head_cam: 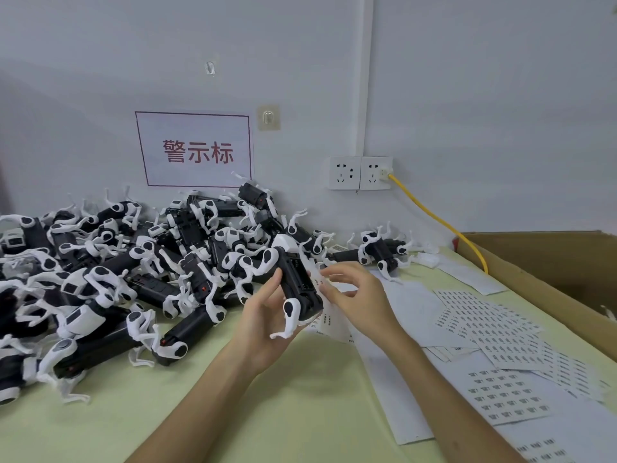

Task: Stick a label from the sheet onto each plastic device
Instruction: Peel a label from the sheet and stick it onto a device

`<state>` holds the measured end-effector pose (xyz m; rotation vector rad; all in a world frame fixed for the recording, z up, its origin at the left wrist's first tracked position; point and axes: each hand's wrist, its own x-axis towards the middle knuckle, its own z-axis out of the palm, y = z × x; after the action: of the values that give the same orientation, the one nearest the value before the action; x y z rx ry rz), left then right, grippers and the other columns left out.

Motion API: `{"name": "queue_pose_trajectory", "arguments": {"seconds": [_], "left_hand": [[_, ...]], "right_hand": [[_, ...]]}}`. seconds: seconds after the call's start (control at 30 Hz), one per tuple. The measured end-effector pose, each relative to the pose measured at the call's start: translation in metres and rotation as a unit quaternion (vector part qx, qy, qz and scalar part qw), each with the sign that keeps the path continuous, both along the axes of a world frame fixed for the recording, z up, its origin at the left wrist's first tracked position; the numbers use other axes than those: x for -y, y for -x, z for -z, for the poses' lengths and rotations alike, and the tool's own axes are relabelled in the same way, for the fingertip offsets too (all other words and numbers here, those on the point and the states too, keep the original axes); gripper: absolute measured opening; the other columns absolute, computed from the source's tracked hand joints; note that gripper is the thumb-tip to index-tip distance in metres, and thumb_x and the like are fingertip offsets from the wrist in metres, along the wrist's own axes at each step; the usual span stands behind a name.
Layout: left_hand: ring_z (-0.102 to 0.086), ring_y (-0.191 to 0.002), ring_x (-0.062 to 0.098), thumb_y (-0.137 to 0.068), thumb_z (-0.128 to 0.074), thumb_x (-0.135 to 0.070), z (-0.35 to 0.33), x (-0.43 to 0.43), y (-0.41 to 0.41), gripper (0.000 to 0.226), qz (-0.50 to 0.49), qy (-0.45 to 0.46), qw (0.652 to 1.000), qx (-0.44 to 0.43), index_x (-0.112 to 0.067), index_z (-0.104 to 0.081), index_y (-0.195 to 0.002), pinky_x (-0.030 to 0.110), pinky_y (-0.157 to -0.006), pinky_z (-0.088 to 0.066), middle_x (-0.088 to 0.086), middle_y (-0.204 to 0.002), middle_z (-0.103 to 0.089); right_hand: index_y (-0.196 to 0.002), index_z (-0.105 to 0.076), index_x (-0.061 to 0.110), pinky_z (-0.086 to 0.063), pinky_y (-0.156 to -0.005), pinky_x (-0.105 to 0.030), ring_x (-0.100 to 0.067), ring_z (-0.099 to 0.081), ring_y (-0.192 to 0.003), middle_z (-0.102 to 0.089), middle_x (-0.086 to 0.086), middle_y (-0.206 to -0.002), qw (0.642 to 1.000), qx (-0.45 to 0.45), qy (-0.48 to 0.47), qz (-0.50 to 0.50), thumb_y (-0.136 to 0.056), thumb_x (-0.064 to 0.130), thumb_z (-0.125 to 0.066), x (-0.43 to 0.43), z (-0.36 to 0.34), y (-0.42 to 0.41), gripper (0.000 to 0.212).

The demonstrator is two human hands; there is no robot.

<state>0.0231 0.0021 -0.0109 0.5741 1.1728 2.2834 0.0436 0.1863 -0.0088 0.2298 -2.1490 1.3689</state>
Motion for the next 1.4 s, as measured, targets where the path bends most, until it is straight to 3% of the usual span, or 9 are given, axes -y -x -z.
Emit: {"name": "queue_pose_trajectory", "arguments": {"seconds": [0.17,0.3,0.4,0.5,0.57,0.8,0.97,1.13,1.4], "left_hand": [[-0.072,-0.106,0.024,-0.083,-0.067,-0.053,0.000,0.000,-0.002,0.053,0.010,0.000,1.000,0.002,-0.013,-0.078,-0.116,0.033,-0.087,-0.058,0.010,-0.117,-0.074],[-0.074,-0.090,0.027,-0.085,-0.072,-0.051,0.000,0.001,-0.001,0.051,0.016,-0.029,0.999,-0.002,-0.011,-0.077,-0.115,0.033,-0.076,-0.059,0.011,-0.108,-0.075],[-0.063,-0.073,0.030,-0.086,-0.075,-0.051,0.000,0.001,0.002,0.056,0.029,-0.054,0.998,0.012,-0.006,-0.071,-0.119,0.034,-0.068,-0.052,0.010,-0.105,-0.068],[-0.068,-0.081,0.028,-0.083,-0.075,-0.056,0.002,0.000,0.005,0.060,0.023,-0.026,0.999,-0.004,-0.008,-0.072,-0.120,0.035,-0.076,-0.054,0.007,-0.106,-0.070],[-0.070,-0.090,0.025,-0.077,-0.078,-0.058,0.002,-0.001,0.006,0.062,0.002,0.002,1.000,-0.016,-0.011,-0.075,-0.117,0.034,-0.082,-0.056,0.006,-0.107,-0.072],[-0.069,-0.094,0.024,-0.088,-0.059,-0.053,0.001,-0.002,0.002,0.052,-0.029,0.051,0.998,-0.026,-0.013,-0.078,-0.115,0.033,-0.090,-0.051,0.006,-0.109,-0.073],[-0.073,-0.090,0.020,-0.089,-0.059,-0.051,0.000,-0.002,0.003,0.050,-0.053,0.023,0.998,-0.010,-0.009,-0.080,-0.107,0.027,-0.077,-0.058,0.007,-0.106,-0.076],[-0.074,-0.092,0.018,-0.090,-0.058,-0.052,-0.002,-0.002,0.001,0.050,-0.054,0.024,0.998,-0.016,-0.011,-0.080,-0.106,0.025,-0.075,-0.058,0.006,-0.107,-0.077],[-0.071,-0.102,0.021,-0.091,-0.056,-0.052,-0.004,-0.004,-0.005,0.051,-0.037,0.063,0.997,-0.037,-0.013,-0.077,-0.116,0.026,-0.080,-0.056,0.010,-0.119,-0.072]], "right_hand": [[-0.093,-0.070,0.035,-0.054,-0.081,-0.019,0.002,-0.064,-0.104,-0.064,0.011,-0.114,0.999,-0.003,0.033,0.010,-0.085,0.023,-0.079,-0.001,-0.001,0.001,0.017],[-0.110,-0.066,0.033,-0.052,-0.090,-0.022,-0.002,-0.062,-0.112,-0.064,0.018,-0.118,0.993,0.071,0.096,-0.018,-0.086,0.038,-0.076,-0.003,-0.002,0.002,0.027],[-0.109,-0.065,0.033,-0.048,-0.078,-0.009,-0.003,-0.062,-0.111,-0.065,0.024,-0.110,0.991,0.058,0.122,-0.015,-0.084,0.032,-0.080,-0.003,-0.006,0.000,0.030],[-0.111,-0.063,0.030,-0.048,-0.077,-0.017,-0.011,-0.063,-0.106,-0.061,0.027,-0.112,0.995,0.029,0.096,0.016,-0.081,0.025,-0.082,-0.003,-0.006,0.000,0.036],[-0.107,-0.061,0.028,-0.048,-0.082,-0.023,-0.005,-0.058,-0.108,-0.057,0.022,-0.118,0.997,-0.002,0.058,0.050,-0.080,0.020,-0.083,-0.002,-0.005,0.000,0.036],[-0.083,-0.074,0.033,-0.040,-0.098,-0.025,0.007,-0.051,-0.118,-0.057,0.016,-0.130,0.997,-0.003,0.010,0.074,-0.083,0.022,-0.079,-0.004,-0.003,0.001,0.012],[-0.086,-0.076,0.036,-0.042,-0.087,-0.016,0.016,-0.051,-0.110,-0.061,0.018,-0.122,0.999,0.008,0.006,0.043,-0.084,0.026,-0.079,-0.002,-0.006,-0.001,0.011],[-0.090,-0.078,0.031,-0.042,-0.075,-0.007,0.005,-0.062,-0.096,-0.070,0.019,-0.103,1.000,-0.003,-0.007,0.027,-0.082,0.023,-0.081,-0.003,-0.008,-0.003,0.012],[-0.088,-0.080,0.022,-0.042,-0.064,-0.011,-0.002,-0.062,-0.074,-0.072,0.017,-0.083,0.997,-0.013,-0.046,0.064,-0.082,0.021,-0.082,-0.004,-0.002,0.002,0.007]]}}
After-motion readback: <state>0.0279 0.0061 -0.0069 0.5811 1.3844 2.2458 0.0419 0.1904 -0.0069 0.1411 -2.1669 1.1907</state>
